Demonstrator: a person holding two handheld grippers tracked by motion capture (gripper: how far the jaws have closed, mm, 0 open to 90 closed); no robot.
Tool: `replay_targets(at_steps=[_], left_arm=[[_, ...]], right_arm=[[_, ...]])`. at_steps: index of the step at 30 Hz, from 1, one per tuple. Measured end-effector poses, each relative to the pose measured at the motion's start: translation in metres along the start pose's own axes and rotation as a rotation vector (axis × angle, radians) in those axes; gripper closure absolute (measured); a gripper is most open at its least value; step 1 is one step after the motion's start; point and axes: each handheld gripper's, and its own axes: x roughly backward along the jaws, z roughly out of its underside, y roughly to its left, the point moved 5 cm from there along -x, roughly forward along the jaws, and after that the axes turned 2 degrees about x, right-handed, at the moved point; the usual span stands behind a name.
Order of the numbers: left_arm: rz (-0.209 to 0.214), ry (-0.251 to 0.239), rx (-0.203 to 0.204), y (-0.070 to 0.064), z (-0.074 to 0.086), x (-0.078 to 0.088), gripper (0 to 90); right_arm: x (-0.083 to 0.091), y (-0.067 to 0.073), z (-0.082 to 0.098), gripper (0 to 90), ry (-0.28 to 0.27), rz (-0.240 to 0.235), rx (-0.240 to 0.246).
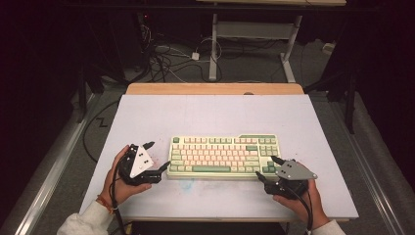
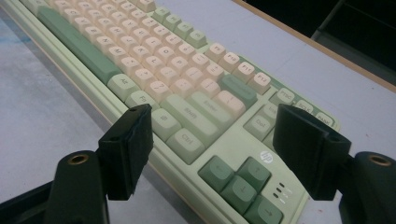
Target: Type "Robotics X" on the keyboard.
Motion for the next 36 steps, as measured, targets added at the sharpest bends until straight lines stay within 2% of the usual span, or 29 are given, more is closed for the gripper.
replay_targets(at_steps=[6, 8, 9, 16, 21, 25, 32, 36], left_arm=[[0.034, 0.043, 0.041, -0.009, 0.024, 0.004, 20.2], [0.046, 0.049, 0.064, -0.012, 0.029, 0.006, 19.9], [0.046, 0.056, 0.063, -0.013, 0.031, 0.007, 20.0], [0.053, 0.056, 0.084, -0.015, 0.035, 0.014, 19.5], [0.048, 0.073, 0.085, -0.015, 0.036, 0.01, 19.4], [0.051, 0.075, 0.1, -0.013, 0.037, 0.008, 19.4], [0.056, 0.088, 0.089, -0.014, 0.038, 0.007, 19.4], [0.057, 0.084, 0.103, -0.013, 0.038, 0.008, 19.4]], right_arm=[[-0.003, 0.0, 0.0, 29.8, 0.008, 0.001, -0.009], [-0.002, 0.0, -0.001, 30.5, 0.004, 0.002, -0.009], [-0.002, 0.0, -0.002, 31.0, 0.002, 0.001, -0.008], [0.002, 0.003, -0.009, 36.3, -0.007, -0.034, -0.012], [0.0, 0.003, -0.021, 40.6, -0.013, -0.075, -0.002], [-0.008, 0.003, -0.032, 53.6, -0.008, -0.123, 0.026], [-0.026, 0.009, -0.047, 78.0, 0.02, -0.172, 0.057], [-0.039, 0.011, -0.057, 85.3, 0.025, -0.192, 0.067]])
